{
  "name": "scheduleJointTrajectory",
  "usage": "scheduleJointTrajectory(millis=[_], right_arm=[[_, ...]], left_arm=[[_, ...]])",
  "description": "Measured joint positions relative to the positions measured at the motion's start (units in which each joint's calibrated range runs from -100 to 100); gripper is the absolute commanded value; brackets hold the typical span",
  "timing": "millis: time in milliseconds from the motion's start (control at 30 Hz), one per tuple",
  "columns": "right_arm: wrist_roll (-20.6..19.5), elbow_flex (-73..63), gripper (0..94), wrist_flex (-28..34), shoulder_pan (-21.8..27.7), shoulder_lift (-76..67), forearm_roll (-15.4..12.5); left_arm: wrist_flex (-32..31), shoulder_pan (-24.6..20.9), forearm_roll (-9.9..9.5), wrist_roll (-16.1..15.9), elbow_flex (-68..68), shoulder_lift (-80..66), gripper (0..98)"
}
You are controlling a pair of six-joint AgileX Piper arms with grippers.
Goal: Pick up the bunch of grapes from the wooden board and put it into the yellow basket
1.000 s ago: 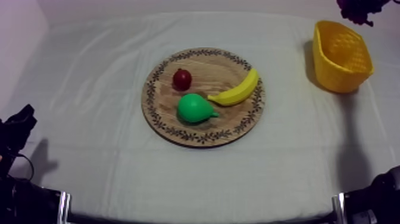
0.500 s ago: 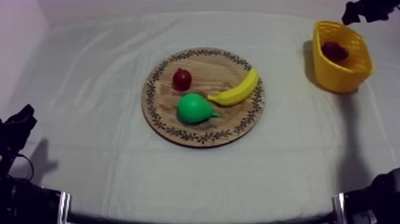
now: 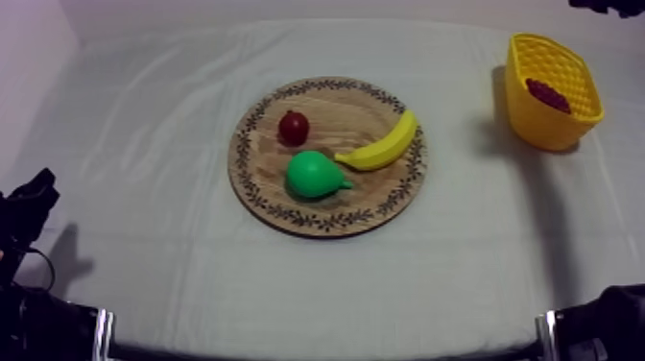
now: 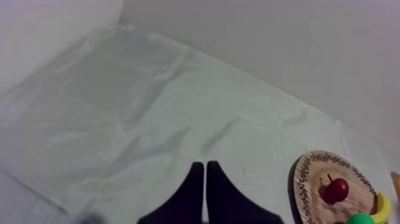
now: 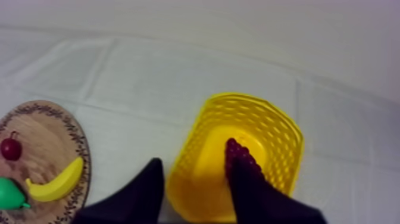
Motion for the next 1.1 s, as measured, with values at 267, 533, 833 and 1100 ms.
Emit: scheduleJointTrajectory(millis=[267, 533, 833, 1100], right_arm=[[-1.8, 17.4, 2.3, -8.0, -3.6, -18.0, 0.6], [-3.0, 38.9, 0.8, -15.5, -5.2, -35.4, 1.2], [-1.5, 63.3, 0.7, -22.2, -4.9, -54.4, 1.2], [-5.4, 74.3, 0.4, -18.4, -5.1, -65.7, 4.6]], left_arm=[[0.0, 0.0, 0.00, 0.0, 0.0, 0.0, 0.1], [0.0, 0.0, 0.00, 0.0, 0.0, 0.0, 0.1], [0.0, 0.0, 0.00, 0.0, 0.0, 0.0, 0.1], [0.0, 0.0, 0.00, 0.0, 0.0, 0.0, 0.1]])
